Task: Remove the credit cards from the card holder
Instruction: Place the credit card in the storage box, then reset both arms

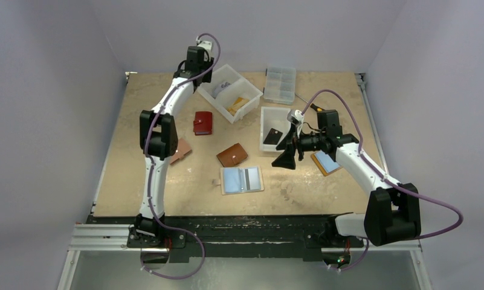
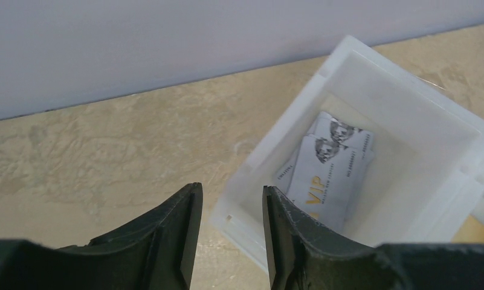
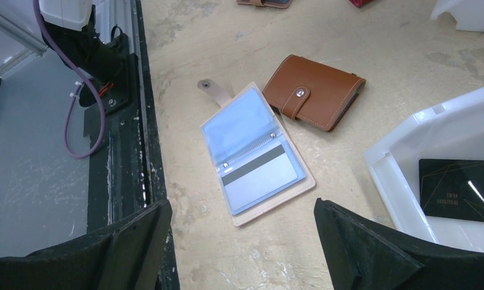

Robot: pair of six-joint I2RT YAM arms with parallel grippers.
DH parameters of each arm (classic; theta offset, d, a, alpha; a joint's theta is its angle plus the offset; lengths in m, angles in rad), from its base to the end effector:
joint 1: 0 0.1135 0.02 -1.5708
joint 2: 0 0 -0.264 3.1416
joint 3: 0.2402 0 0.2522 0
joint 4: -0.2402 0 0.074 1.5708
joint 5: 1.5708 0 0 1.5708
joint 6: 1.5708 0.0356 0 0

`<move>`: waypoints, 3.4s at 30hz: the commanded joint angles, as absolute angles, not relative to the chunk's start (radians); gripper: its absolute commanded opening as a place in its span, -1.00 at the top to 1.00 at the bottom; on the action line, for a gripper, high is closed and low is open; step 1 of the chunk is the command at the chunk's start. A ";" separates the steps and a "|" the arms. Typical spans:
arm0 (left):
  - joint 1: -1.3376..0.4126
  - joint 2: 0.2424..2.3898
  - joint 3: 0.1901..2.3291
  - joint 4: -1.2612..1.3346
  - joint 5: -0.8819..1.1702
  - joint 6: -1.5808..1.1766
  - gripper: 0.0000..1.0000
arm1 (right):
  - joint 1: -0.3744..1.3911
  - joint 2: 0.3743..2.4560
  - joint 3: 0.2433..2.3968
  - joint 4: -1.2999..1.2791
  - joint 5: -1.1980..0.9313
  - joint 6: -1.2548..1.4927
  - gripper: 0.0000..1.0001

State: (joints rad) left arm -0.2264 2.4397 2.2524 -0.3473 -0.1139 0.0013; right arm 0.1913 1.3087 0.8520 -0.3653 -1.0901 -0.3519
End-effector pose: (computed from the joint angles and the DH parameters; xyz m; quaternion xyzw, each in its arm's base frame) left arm 0.5540 -0.1235 0.2416 0.0705 0.8649 -0.0064 0.4969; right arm 0.2488 0.0803 0.2480 -0.3962 0.7158 0.4559 0.3504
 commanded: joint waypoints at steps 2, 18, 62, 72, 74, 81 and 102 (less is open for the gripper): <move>-0.222 2.296 2.215 -0.284 -0.260 -0.047 0.09 | 0.184 1.312 0.850 -0.349 -1.091 -0.362 -0.98; -0.051 1.514 1.247 -0.025 0.297 -0.708 -0.88 | 0.058 1.256 0.940 -0.481 -1.017 -0.434 -0.98; -0.018 0.953 1.237 -0.655 0.285 -0.617 -0.98 | -0.184 1.277 1.533 -0.732 -0.867 -0.112 -0.98; -0.017 0.933 1.209 -0.609 0.378 -0.619 -0.98 | -0.192 1.311 1.551 -0.713 -0.966 -0.069 -0.98; -0.018 0.921 1.180 -0.578 0.405 -0.625 -0.98 | -0.192 1.318 1.553 -0.713 -0.973 -0.069 -0.98; -0.018 0.883 1.141 -0.569 0.452 -0.615 -0.97 | -0.196 1.324 1.545 -0.696 -0.996 -0.061 -0.98; -0.017 0.809 1.086 -0.633 0.462 -0.607 -0.98 | -0.241 1.248 1.474 -0.695 -1.040 -0.064 -0.98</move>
State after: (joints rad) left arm -0.0208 0.8326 1.0901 -0.6201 0.4461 -0.6327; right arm -0.2325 1.2682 1.4899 -0.7185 -0.9901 -0.0772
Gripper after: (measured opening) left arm 0.990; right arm 0.987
